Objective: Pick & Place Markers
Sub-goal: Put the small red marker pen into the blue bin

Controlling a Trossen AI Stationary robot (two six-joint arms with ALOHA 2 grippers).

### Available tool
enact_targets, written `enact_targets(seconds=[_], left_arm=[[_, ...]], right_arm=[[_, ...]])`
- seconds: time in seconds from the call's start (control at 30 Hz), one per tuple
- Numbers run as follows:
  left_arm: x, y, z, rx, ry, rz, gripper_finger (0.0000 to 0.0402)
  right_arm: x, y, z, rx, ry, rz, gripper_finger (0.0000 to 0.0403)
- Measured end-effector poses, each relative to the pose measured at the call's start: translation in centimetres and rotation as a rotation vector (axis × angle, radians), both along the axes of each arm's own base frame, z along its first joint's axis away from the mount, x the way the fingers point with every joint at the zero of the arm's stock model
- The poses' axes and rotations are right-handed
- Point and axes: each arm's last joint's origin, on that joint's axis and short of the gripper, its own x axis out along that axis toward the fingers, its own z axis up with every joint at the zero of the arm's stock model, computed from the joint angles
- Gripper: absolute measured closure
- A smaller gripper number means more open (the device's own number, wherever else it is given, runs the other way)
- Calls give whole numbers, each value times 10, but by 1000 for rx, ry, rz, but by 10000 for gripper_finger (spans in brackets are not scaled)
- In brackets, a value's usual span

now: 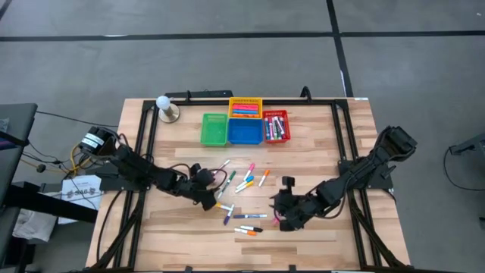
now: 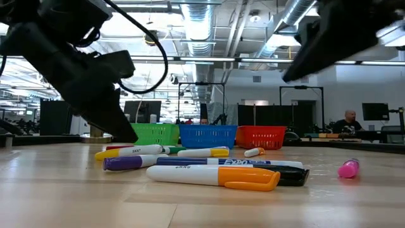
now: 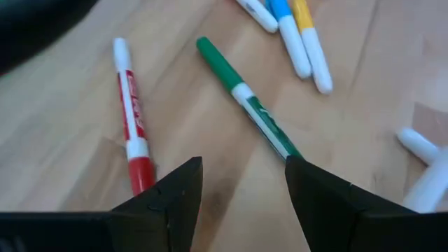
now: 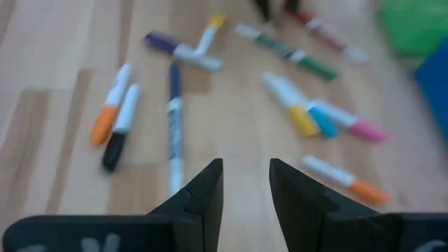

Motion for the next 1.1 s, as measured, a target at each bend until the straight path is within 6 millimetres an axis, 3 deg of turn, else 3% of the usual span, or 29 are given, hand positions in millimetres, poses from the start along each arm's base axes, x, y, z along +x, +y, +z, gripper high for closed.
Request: enact_targets(seconds=[0.27, 0.57, 0.93, 1.1], left_arm=[[6, 22, 6, 107, -2, 48, 197], [2, 48, 37, 209, -27, 33, 197], [-18, 89, 94, 337, -167, 80, 197], [-31, 105, 119, 304, -284, -55, 197]], right_arm=[[-4, -53, 51, -137, -114, -83, 296], [-25, -117, 103, -219, -228, -189, 296], [-47, -181, 121, -303, -199, -350, 296], [-46, -211, 114, -141, -171, -260, 296]])
